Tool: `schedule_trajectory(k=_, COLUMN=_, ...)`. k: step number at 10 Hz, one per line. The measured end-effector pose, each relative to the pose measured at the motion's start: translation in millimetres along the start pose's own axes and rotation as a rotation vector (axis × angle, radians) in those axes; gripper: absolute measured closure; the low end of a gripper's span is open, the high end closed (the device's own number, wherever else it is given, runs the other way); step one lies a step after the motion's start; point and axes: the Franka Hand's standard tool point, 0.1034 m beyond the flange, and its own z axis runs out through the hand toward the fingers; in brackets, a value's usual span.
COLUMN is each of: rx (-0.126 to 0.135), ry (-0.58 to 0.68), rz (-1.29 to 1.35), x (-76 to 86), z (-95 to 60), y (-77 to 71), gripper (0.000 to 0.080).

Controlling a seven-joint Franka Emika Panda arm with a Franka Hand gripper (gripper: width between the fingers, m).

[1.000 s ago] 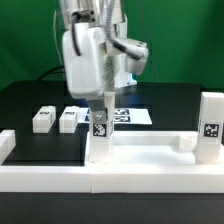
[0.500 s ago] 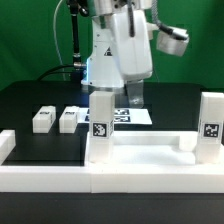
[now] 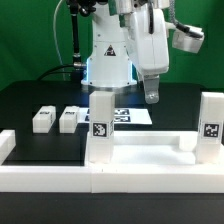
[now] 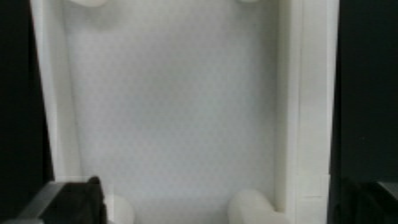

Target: Assemble desk

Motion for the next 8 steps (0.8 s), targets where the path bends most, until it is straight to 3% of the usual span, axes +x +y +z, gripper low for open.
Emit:
schedule_trajectory(k=2, rx=-0.001, ry=0.000, rz=-0.001, x=-0.8, z=0.8, y=0.7, gripper=0.0150)
schedule_trajectory(k=4, rx=-0.017, ry=0.008, rz=0.016, x=-11.8, z=11.9, y=20.3, gripper=0.0150)
schedule_trajectory(k=5, rx=-0.009, ry=0.021, rz=0.012, x=-12.3, z=19.8, y=31.2, gripper=0.0150)
schedule_trajectory(k=6, rx=-0.018, ry=0.032, rz=0.009, x=-13.4, z=29.7, y=41.9, gripper=0.0150)
schedule_trajectory(k=7, rx=-0.028, ry=0.044, rz=0.004, x=-15.2, z=40.4, y=48.4, gripper=0.0150)
schedule_trajectory(k=8, rx=-0.027, ry=0.042, rz=-0.003, x=-15.9, z=39.4, y=46.3, gripper=0.0150)
